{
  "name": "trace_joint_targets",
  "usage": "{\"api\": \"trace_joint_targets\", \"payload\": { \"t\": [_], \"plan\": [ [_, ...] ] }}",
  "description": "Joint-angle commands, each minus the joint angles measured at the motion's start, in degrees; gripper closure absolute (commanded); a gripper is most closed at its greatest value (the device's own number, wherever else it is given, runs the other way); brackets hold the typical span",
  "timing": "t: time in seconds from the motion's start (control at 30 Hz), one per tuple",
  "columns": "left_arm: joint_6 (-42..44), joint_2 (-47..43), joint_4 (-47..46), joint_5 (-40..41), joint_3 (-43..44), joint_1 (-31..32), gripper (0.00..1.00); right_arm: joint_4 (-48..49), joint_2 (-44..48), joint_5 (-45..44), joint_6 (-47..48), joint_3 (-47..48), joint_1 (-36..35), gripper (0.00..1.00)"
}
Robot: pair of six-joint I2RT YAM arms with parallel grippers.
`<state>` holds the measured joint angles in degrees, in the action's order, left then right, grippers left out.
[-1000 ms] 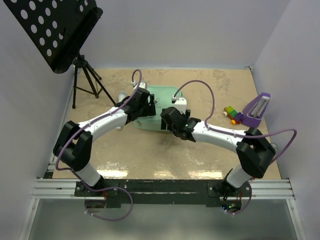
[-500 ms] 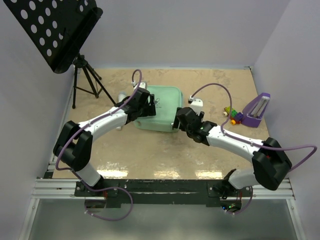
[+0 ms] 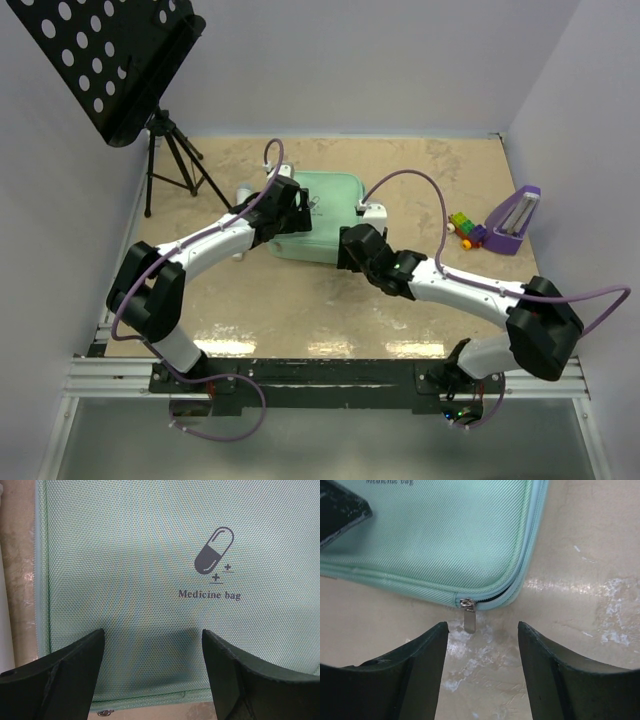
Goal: Organize the medicine kit
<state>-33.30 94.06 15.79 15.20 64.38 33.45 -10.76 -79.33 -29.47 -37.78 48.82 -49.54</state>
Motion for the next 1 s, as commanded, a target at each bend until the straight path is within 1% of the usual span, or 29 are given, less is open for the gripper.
{"api": "trace_joint_targets", "payload": {
  "t": [0.0,0.13,0.3,0.4,0.53,0.83,0.97],
  "plan": [
    [0.78,1.92,3.55,-0.7,-2.15,-0.67,0.17,4.43,1.81,1.08,2.62,-1.71,-1.26,0.39],
    [0.69,1.83,3.46,-0.96,-2.15,-0.58,0.17,4.88,-0.73,-0.05,3.5,-1.1,-1.35,0.39],
    [0.78,1.65,3.46,-0.79,-2.5,-0.58,0.17,5.4,-4.42,-2.6,2.01,0.14,-1.35,0.45],
    [0.87,1.39,3.63,-0.79,-2.5,-0.67,0.17,5.23,-6.62,-4.35,1.4,0.84,-1.35,0.51],
    [1.04,1.12,3.54,-0.52,-2.51,-0.67,0.17,7.16,-6.02,-4.72,1.57,-0.03,-1.44,0.53],
    [1.04,1.04,3.54,-0.61,-2.59,-0.67,0.17,8.39,-6.18,-5.77,3.24,0.84,-1.35,0.53],
    [1.04,1.04,3.63,-0.61,-2.68,-0.67,0.17,8.13,-6.98,-6.12,3.41,1.46,-1.35,0.56]
  ]
}}
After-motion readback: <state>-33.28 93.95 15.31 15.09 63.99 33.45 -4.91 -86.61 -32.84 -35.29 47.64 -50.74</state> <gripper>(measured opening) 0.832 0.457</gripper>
